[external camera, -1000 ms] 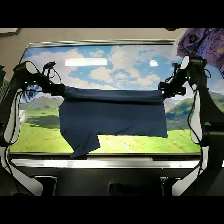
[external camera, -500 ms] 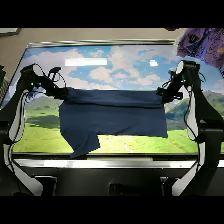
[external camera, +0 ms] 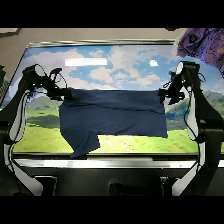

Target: Fold the clothes and pants, and hang the long-sleeved shirts on hangers.

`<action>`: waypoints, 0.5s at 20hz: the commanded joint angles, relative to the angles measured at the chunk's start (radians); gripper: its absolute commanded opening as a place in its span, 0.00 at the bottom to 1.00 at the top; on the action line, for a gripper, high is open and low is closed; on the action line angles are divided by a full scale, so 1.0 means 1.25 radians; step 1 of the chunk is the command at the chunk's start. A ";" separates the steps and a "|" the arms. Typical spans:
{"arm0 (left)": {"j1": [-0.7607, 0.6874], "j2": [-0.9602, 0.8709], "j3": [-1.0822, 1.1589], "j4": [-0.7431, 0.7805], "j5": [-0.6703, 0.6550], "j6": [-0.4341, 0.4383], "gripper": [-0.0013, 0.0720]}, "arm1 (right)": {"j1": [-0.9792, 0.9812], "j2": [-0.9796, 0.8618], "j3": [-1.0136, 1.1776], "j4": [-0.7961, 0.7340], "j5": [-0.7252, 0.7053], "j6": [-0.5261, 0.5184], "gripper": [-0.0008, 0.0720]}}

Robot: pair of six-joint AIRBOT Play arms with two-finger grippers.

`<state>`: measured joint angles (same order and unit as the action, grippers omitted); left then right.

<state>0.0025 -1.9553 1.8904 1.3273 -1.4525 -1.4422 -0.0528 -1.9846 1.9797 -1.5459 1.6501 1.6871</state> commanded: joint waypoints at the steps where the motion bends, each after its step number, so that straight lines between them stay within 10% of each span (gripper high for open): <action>1: 0.043 0.063 0.000 0.001 -0.021 -0.044 0.91 | -0.039 0.078 -0.004 0.009 -0.006 -0.045 0.68; 5: 0.212 0.220 -0.129 -0.130 -0.055 -0.049 0.91 | -0.181 0.225 -0.166 0.224 -0.035 -0.125 0.68; 10: 0.384 0.577 -0.755 -0.283 0.087 -0.049 0.91 | -0.291 0.436 -0.490 0.327 -0.147 -0.168 0.68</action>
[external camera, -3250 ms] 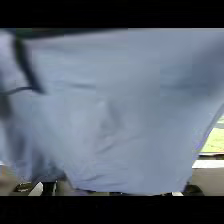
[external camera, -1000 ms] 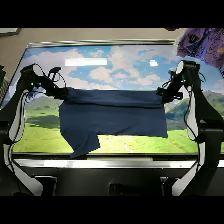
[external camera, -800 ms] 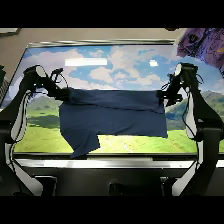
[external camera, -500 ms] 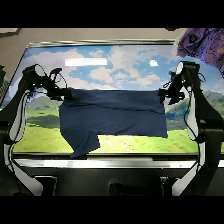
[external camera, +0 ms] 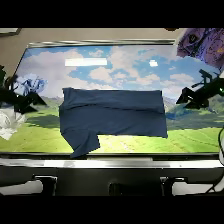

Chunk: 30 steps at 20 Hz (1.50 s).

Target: Fold the clothes and pants, and hang the long-sleeved shirts on hangers.

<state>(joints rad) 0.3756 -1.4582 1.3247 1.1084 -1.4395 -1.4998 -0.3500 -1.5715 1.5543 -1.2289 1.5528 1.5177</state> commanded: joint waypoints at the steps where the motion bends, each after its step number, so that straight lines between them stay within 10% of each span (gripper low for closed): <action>1: 0.092 0.239 -0.407 -0.138 0.107 -0.003 0.91 | -0.052 0.128 -0.178 0.072 -0.085 -0.039 0.68; 8: 0.021 0.402 -0.768 -0.304 0.238 0.009 0.91 | -0.051 0.155 -0.201 0.115 -0.086 -0.041 0.68; 22: -0.200 0.265 -0.795 -0.413 0.377 0.000 0.90 | -0.051 0.155 -0.201 0.115 -0.052 -0.035 0.67; 23: -0.206 0.259 -0.795 -0.413 0.378 0.000 0.84 | -0.051 0.155 -0.201 0.113 -0.048 -0.035 0.67; 25: -0.206 0.262 -0.794 -0.412 0.373 0.001 0.20 | -0.051 0.155 -0.201 0.069 -0.032 -0.035 0.67; 26: -0.206 0.262 -0.793 -0.414 0.369 0.007 0.05 | -0.051 0.155 -0.202 0.028 -0.026 -0.035 0.67; 30: -0.206 0.262 -0.772 -0.414 0.362 0.009 0.04 | -0.052 0.148 -0.280 -0.011 -0.029 -0.020 0.67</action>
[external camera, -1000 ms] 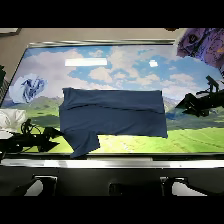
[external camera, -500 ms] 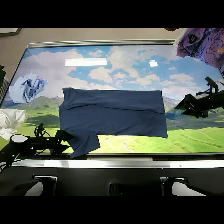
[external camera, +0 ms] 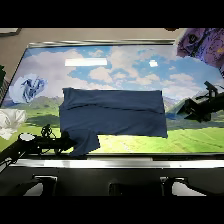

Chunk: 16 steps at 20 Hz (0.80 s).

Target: Fold the clothes and pants, and hang the long-sleeved shirts on hangers.

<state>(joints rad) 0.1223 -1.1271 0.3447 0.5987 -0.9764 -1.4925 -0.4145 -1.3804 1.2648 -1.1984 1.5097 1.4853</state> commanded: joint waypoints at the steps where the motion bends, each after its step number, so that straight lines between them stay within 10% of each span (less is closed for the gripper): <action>1: -0.004 -0.002 0.019 -0.006 -0.009 0.003 0.04 | -0.001 -0.007 -0.089 -0.035 -0.002 0.003 0.68; 16: -0.004 -0.002 0.037 -0.006 -0.029 0.003 0.04 | 0.000 -0.020 -0.333 0.071 -0.188 -0.096 0.68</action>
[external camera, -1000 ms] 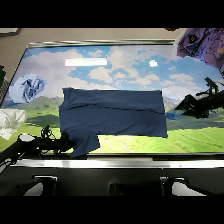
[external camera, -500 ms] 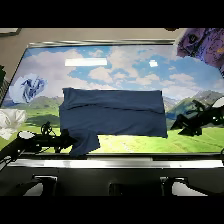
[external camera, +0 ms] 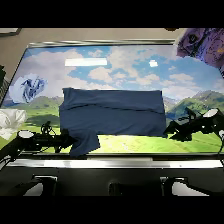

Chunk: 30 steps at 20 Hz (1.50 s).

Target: Fold the clothes and pants, and hang the long-sleeved shirts on hangers.

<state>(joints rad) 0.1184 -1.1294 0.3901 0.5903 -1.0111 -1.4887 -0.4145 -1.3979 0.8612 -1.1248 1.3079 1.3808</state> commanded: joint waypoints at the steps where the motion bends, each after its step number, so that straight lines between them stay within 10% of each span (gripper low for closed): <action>1: -0.001 -0.001 0.001 0.000 -0.002 0.000 0.04 | 0.000 -0.012 -0.013 0.016 -0.027 -0.013 0.68; 7: -0.001 -0.001 0.001 0.000 -0.002 0.000 0.04 | 0.000 -0.029 -0.044 0.092 -0.071 -0.027 0.65; 12: 0.001 0.006 0.015 0.002 -0.004 0.000 0.04 | 0.000 -0.026 -0.043 0.137 -0.110 -0.025 0.05; 21: 0.000 0.202 0.217 0.250 -0.191 -0.158 0.04 | 0.000 0.171 -0.039 -0.020 0.094 0.144 0.05; 30: -0.001 0.391 0.228 0.252 -0.330 -0.236 0.04 | 0.000 0.387 -0.039 -0.154 0.261 0.206 0.05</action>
<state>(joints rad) 0.1173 -0.6800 0.6693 0.8989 -1.3949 -1.7653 -0.4145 -0.9688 0.8112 -1.2827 1.5890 1.6176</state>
